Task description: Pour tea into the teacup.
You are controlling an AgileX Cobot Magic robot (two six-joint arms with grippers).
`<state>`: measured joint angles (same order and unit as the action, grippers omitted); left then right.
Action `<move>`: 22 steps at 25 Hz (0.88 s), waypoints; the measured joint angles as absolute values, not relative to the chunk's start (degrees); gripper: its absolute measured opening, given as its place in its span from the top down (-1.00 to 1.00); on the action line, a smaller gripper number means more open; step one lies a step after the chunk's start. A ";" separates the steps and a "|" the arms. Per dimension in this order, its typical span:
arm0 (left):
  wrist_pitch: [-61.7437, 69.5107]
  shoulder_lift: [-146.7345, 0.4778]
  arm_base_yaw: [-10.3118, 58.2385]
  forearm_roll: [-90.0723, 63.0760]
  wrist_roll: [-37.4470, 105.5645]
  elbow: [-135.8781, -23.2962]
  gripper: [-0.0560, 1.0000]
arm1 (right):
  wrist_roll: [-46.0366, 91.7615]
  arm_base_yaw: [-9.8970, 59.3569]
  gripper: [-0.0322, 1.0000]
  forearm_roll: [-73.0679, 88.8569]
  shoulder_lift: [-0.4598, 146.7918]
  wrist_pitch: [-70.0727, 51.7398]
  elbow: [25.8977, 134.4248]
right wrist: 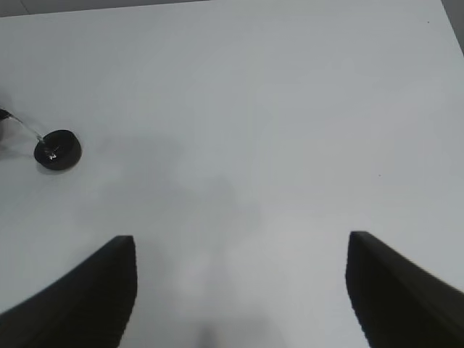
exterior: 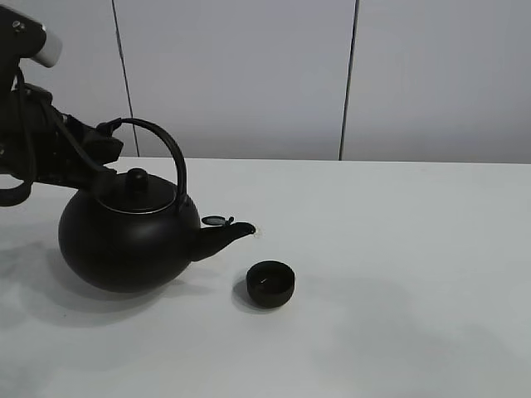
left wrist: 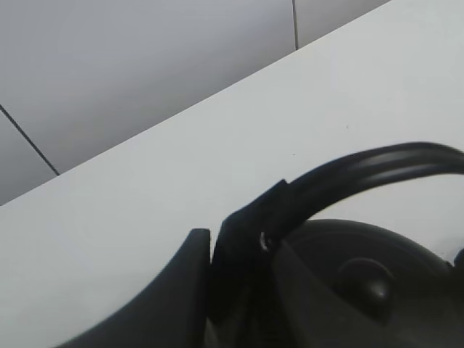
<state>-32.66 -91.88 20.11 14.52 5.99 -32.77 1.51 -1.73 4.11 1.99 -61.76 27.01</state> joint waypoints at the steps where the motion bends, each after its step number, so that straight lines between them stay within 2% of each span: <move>1: -32.65 -91.88 20.11 14.52 6.19 -32.77 0.62 | 1.51 -1.73 -0.12 4.11 1.99 -61.76 27.01; 22: -30.77 -91.88 20.11 14.52 7.66 -32.79 0.63 | 1.51 -1.73 -0.12 4.11 1.99 -61.76 27.01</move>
<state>-30.77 -91.88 20.11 14.52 7.66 -32.79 1.51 -1.73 4.11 1.99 -61.76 27.01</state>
